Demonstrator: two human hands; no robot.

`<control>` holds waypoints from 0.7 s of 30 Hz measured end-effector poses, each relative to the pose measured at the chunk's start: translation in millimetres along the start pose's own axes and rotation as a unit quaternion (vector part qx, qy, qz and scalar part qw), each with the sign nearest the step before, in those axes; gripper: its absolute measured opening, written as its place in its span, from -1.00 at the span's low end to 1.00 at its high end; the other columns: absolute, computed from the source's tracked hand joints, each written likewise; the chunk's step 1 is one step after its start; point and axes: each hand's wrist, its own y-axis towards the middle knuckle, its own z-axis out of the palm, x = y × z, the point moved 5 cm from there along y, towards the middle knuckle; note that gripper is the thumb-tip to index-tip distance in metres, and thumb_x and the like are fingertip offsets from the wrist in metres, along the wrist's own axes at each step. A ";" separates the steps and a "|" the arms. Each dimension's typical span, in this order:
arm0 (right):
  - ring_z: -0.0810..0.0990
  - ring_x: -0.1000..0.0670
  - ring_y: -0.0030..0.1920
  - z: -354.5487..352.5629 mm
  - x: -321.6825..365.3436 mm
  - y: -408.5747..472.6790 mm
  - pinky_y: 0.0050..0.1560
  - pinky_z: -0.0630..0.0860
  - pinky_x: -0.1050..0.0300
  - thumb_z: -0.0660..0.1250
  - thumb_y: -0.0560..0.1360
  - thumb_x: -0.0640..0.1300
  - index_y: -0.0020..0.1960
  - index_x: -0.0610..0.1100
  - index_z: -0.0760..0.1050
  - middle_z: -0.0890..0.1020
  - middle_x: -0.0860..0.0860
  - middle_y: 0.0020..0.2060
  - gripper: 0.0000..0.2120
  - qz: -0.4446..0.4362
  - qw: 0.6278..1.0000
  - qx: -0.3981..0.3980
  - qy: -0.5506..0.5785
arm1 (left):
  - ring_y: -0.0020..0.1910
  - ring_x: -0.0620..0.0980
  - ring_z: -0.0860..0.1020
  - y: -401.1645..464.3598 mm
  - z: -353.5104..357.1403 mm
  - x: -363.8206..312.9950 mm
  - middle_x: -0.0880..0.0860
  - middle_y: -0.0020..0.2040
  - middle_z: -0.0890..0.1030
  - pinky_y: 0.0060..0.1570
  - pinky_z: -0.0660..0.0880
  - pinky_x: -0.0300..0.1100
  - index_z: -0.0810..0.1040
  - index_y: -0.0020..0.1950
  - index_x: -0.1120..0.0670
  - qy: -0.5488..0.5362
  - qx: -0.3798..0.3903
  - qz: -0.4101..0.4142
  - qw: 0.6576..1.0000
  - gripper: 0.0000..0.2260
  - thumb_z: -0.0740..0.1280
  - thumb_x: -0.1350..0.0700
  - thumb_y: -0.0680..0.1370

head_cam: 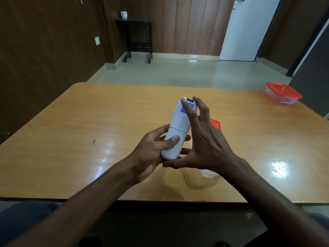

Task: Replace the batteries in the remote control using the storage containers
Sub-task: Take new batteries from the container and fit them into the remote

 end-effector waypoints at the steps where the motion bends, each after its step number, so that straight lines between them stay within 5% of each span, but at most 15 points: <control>1: 0.49 0.07 -0.04 1.2 -0.9 -0.1 -0.29 0.46 0.32 0.51 0.03 0.53 0.66 -0.04 -0.11 -0.09 -0.16 0.62 0.46 0.001 1.000 0.002 0.001 | -0.06 0.14 0.71 -0.2 0.3 -0.1 0.06 0.05 0.75 -0.08 0.61 0.00 0.54 0.31 -0.05 0.014 0.000 0.005 1.000 -0.71 0.32 0.21 0.62; 8: 0.54 0.02 -0.33 4.8 -3.9 -3.2 -0.39 0.49 0.28 0.56 0.04 0.48 0.64 -0.03 -0.01 0.09 -0.13 0.51 0.39 0.011 1.000 0.010 0.000 | -0.14 0.01 0.71 -5.6 6.1 10.3 -0.03 -0.01 0.76 -0.14 0.63 -0.12 0.54 0.19 -0.18 0.068 -0.009 0.024 0.997 -0.77 0.29 0.15 0.64; 11: 0.59 -0.04 -0.30 5.8 0.0 -3.5 -0.36 0.62 0.08 0.56 0.03 0.44 0.59 0.02 0.16 0.09 -0.18 0.50 0.27 0.011 1.000 -0.010 -0.006 | -0.12 0.03 0.72 -5.9 4.9 9.7 -0.02 0.03 0.75 -0.08 0.63 -0.04 0.54 0.21 -0.19 0.079 -0.017 0.044 0.996 -0.76 0.30 0.13 0.64; 16: 0.58 -0.15 -0.11 4.2 4.3 1.2 -0.33 0.65 0.05 0.54 0.05 0.43 0.52 0.02 0.35 0.15 -0.25 0.46 0.12 0.000 0.999 -0.035 -0.015 | -0.14 0.04 0.72 -7.0 3.0 1.7 0.03 0.03 0.75 -0.15 0.65 -0.13 0.56 0.23 -0.14 0.070 -0.016 0.064 0.995 -0.76 0.31 0.13 0.62; 21: 0.53 0.10 -0.36 4.4 1.3 4.2 -0.40 0.56 0.15 0.55 0.08 0.41 0.59 0.00 0.22 0.12 -0.18 0.52 0.19 -0.004 0.999 -0.043 0.001 | -0.15 0.08 0.72 -5.4 1.0 1.8 0.11 0.07 0.74 -0.13 0.63 -0.04 0.60 0.22 -0.13 0.056 -0.043 0.059 0.996 -0.78 0.33 0.11 0.62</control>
